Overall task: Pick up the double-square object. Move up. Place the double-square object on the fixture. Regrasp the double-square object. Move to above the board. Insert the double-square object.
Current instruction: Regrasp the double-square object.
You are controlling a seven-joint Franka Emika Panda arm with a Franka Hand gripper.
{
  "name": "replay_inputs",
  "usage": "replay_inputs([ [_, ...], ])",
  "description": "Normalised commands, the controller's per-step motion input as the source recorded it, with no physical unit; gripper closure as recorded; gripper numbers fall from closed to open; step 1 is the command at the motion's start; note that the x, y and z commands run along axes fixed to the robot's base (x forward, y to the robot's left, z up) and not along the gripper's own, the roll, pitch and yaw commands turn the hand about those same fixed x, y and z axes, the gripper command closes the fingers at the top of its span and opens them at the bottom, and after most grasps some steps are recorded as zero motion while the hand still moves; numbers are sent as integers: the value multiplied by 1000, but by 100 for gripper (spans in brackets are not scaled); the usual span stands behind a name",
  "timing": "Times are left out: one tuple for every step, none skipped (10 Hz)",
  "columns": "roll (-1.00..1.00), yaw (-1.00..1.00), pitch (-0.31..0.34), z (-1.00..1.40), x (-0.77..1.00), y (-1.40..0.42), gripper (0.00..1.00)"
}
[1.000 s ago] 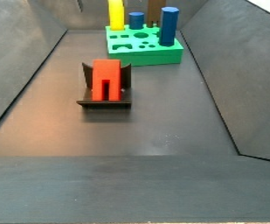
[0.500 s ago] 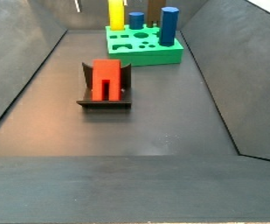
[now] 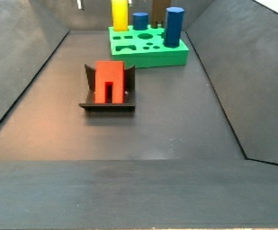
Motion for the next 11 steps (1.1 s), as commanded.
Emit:
replay_inputs([
  [1000,36,-4,-5,37,-24,0],
  [1000,37,11,-3,47,-30,0],
  [1000,41,32,-11,59,-32,0],
  [977,52,72,-13,74,-33,0],
  [779,58,92,-12,81,-39,0],
  [582,67,110,-9,88,-40,0],
  [346,87,115,-15,91,-33,0],
  [231,104,106,-6,81,-28,0],
  [276,165,105,-1000,31,76,0],
  [263,174,82,-1000,34,76,0],
  [225,175,52,-1000,44,65,0],
])
